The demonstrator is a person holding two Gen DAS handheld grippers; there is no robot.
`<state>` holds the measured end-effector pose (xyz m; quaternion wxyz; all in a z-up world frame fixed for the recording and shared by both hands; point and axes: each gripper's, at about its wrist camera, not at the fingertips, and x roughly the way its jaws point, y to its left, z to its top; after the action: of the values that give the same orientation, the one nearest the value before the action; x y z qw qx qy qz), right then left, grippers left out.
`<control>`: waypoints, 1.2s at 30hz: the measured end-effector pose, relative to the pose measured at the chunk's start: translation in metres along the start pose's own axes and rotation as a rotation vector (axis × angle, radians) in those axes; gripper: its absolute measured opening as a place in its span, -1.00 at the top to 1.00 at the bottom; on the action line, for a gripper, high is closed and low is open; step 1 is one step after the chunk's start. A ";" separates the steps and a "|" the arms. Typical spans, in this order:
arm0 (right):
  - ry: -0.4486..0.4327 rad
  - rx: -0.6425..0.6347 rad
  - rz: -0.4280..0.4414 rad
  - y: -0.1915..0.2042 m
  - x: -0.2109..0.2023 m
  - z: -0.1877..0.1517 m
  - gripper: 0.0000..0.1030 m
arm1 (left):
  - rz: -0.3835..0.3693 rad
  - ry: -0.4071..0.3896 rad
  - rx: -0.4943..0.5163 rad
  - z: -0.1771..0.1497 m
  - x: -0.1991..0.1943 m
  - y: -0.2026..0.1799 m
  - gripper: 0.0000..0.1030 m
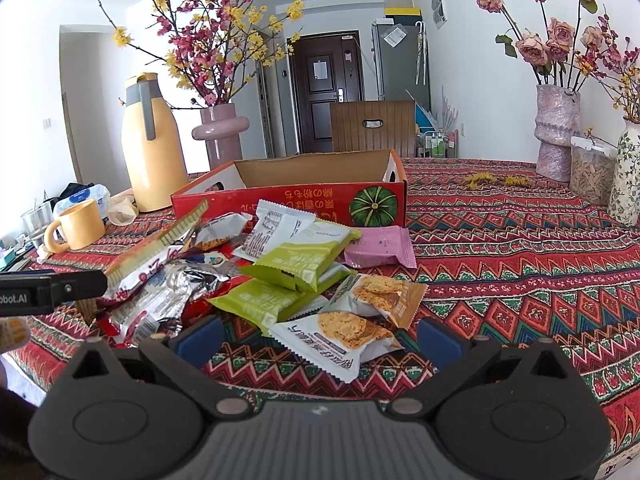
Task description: Organize snacks
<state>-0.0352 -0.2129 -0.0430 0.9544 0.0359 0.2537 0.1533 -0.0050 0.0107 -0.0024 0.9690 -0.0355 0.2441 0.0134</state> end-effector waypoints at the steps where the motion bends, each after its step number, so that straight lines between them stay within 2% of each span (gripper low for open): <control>1: 0.000 0.000 0.000 0.000 0.000 0.000 -1.00 | 0.000 0.000 -0.001 0.000 0.000 0.000 -1.00; 36: 0.011 0.003 -0.020 -0.007 0.010 -0.002 -1.00 | -0.001 0.024 -0.003 -0.002 0.009 0.001 -1.00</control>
<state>-0.0265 -0.2167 -0.0507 0.9544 0.0340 0.2597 0.1433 0.0018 0.0119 -0.0088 0.9660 -0.0373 0.2556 0.0128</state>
